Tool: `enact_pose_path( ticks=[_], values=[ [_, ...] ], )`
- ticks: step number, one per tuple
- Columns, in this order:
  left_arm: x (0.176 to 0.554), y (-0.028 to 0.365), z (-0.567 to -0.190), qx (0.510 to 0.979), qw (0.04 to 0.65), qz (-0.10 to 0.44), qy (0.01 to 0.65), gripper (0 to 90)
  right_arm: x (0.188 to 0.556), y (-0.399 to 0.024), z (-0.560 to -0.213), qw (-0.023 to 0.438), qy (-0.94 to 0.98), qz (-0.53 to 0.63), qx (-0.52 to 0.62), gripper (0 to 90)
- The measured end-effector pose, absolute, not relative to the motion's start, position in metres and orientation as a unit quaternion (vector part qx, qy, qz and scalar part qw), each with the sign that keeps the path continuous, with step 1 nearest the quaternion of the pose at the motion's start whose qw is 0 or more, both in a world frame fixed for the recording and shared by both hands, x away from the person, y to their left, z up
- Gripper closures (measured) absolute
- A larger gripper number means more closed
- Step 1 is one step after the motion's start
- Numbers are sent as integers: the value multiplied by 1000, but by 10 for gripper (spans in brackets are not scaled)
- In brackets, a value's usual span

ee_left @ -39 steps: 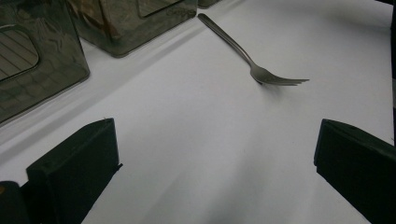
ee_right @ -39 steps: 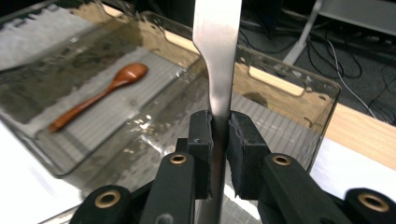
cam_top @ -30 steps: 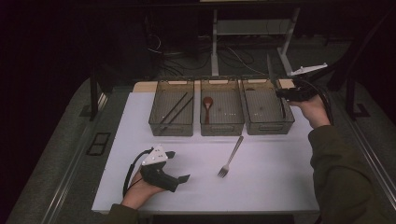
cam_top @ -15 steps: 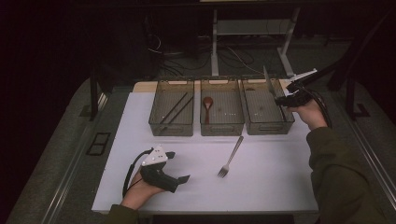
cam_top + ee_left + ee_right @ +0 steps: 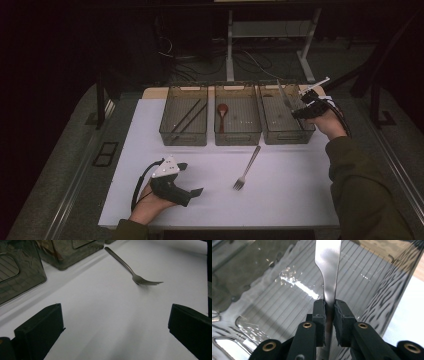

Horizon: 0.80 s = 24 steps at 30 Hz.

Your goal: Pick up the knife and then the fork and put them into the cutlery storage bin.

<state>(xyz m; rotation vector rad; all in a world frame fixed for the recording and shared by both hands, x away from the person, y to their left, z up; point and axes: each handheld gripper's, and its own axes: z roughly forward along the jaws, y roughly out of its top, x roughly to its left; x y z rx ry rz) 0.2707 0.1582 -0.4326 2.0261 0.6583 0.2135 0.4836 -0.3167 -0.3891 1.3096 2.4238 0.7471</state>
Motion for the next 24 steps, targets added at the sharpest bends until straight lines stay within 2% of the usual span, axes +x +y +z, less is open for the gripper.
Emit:
enact_pose_path(
  ticks=[9,16,24],
  values=[
    [270,158,-432,831,479,88,269,0,479,-322,-381,140,812,316,470,566],
    [270,157,-432,831,480,88,268,0,456,-325,-369,135,790,385,458,419],
    [270,157,-432,830,481,87,269,0,418,-320,-358,139,787,430,420,375]
  ],
)
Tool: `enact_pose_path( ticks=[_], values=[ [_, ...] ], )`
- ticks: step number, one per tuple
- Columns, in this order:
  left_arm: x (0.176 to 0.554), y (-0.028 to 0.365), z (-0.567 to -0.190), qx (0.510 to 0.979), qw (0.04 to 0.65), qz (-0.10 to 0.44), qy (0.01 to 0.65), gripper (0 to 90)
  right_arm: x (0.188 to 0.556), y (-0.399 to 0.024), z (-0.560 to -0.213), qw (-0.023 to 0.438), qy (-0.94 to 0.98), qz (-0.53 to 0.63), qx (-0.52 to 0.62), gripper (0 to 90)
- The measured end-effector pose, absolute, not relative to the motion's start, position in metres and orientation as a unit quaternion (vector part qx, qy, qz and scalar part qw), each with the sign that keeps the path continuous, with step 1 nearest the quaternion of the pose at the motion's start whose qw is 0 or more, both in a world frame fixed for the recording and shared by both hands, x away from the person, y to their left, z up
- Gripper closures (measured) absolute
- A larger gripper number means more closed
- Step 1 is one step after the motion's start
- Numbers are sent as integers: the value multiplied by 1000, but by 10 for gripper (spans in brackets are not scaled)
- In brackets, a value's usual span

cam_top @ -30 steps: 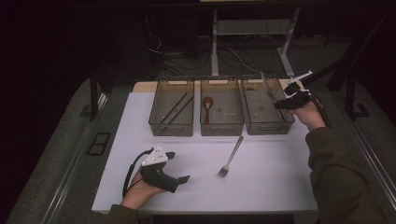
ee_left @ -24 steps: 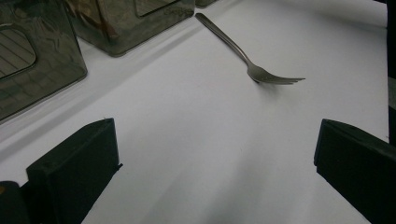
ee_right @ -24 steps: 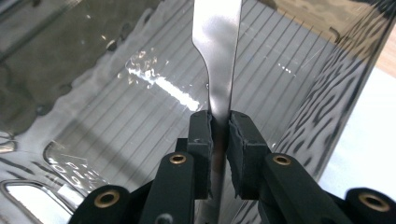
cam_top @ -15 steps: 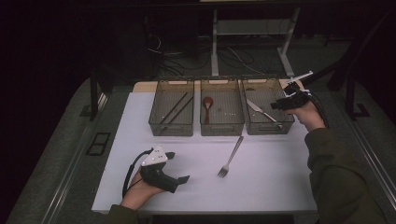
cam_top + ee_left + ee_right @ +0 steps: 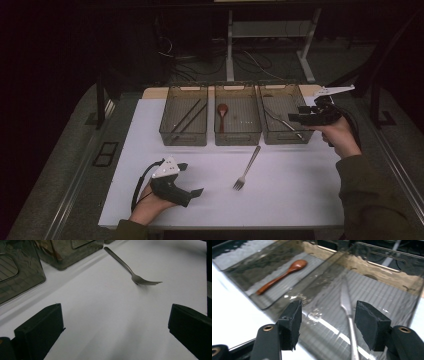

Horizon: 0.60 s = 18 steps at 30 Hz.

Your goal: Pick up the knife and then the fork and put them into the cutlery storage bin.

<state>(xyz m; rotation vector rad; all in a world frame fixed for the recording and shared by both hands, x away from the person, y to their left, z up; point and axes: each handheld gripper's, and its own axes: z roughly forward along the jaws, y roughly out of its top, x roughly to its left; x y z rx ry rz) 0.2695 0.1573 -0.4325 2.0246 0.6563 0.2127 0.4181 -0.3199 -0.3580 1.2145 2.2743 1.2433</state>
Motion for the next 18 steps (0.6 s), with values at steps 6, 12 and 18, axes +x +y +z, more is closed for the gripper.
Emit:
enact_pose_path(
  ticks=[6,12,18],
  values=[
    [269,156,-433,830,481,85,270,0,394,-315,-359,140,786,446,403,373],
    [269,156,-433,831,479,84,269,0,374,-305,-369,135,791,451,391,401],
    [269,156,-433,832,479,84,268,0,361,-291,-380,121,804,442,378,489]
  ],
)
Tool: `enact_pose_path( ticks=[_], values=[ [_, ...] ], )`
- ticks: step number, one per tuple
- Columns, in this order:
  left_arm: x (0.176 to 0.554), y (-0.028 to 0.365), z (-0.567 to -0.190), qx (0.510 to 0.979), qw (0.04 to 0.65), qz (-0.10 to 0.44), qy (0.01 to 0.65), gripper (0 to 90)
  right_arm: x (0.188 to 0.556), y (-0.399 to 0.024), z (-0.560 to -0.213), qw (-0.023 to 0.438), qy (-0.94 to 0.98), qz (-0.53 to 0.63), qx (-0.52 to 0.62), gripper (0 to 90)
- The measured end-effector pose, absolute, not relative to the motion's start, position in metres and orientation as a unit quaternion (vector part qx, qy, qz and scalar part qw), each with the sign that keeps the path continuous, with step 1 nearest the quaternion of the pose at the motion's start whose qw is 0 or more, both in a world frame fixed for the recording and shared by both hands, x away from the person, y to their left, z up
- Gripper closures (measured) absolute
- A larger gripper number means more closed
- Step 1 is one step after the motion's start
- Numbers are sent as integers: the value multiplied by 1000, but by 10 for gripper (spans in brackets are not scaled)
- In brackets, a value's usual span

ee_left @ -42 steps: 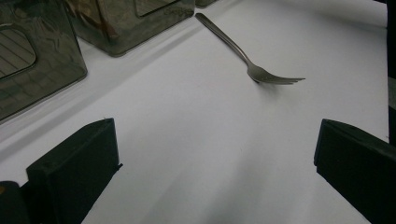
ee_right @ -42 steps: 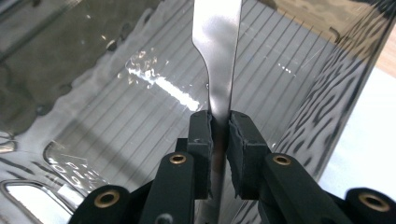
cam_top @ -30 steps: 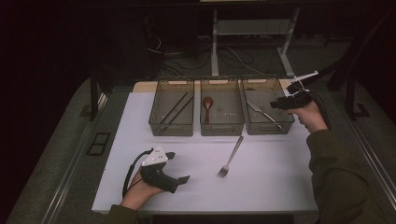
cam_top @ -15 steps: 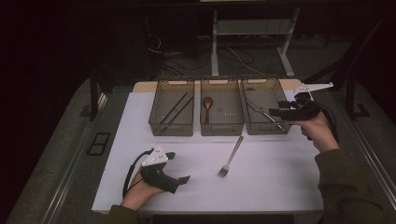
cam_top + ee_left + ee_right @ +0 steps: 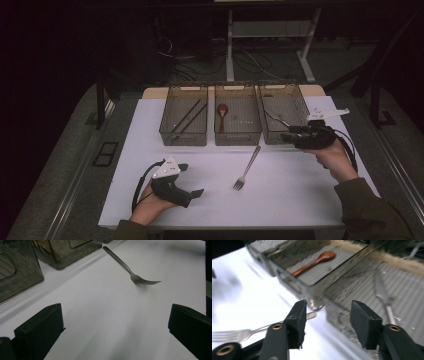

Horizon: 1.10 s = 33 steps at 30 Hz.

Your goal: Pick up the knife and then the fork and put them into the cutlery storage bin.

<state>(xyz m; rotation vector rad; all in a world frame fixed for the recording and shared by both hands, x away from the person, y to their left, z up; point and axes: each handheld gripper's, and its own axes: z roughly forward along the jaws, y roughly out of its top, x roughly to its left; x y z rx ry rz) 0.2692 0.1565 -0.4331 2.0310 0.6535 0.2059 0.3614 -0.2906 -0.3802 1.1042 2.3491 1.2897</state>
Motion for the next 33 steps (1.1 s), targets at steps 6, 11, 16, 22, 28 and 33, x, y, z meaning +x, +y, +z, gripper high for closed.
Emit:
enact_pose_path(
  ticks=[6,11,16,22,28,33],
  values=[
    [269,157,-433,831,480,84,268,0,356,-277,-392,107,818,433,364,634],
    [269,157,-434,831,479,83,269,0,355,-260,-401,91,830,426,348,762],
    [270,156,-434,832,478,83,268,0,357,-240,-411,74,847,412,328,874],
    [270,156,-434,833,476,82,268,0,364,-224,-419,61,855,403,320,889],
    [270,156,-434,834,476,82,268,0,373,-210,-428,59,862,390,318,890],
    [270,156,-435,834,476,81,269,0,380,-203,-437,64,869,373,319,890]
  ],
)
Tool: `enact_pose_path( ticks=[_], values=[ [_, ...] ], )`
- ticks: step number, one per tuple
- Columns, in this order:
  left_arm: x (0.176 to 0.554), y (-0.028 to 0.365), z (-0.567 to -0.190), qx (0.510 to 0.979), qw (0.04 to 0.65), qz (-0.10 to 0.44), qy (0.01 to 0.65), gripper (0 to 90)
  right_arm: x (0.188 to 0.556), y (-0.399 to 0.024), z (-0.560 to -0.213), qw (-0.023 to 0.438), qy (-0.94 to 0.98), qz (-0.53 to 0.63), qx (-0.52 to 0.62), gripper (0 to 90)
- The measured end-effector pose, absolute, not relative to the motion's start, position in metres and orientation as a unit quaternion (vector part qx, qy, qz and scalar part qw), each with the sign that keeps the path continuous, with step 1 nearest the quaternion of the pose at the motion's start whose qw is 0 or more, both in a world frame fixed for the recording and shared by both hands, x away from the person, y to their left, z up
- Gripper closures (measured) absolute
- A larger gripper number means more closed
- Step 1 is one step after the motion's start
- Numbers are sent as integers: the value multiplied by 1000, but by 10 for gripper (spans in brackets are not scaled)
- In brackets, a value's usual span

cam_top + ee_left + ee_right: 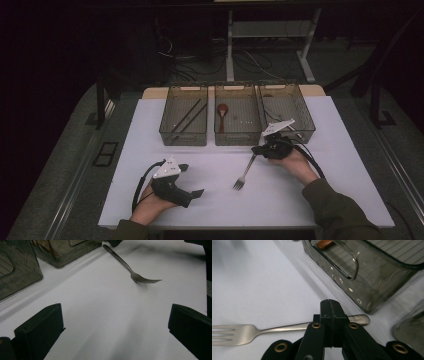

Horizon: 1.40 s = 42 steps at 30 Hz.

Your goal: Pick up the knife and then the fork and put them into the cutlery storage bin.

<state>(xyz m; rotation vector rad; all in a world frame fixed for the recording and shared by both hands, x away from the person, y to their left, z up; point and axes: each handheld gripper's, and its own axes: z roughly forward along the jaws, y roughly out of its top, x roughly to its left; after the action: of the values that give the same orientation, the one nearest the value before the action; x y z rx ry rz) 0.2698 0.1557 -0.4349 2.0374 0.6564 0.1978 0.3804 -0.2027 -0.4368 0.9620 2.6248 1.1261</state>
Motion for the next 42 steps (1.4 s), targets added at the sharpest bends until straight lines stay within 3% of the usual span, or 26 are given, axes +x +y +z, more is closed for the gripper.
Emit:
enact_pose_path(
  ticks=[13,42],
  values=[
    [270,156,-435,834,476,81,267,0,392,-195,-447,79,876,350,323,891],
    [269,154,-436,836,475,77,263,0,379,-211,-441,71,897,307,309,891]
  ],
)
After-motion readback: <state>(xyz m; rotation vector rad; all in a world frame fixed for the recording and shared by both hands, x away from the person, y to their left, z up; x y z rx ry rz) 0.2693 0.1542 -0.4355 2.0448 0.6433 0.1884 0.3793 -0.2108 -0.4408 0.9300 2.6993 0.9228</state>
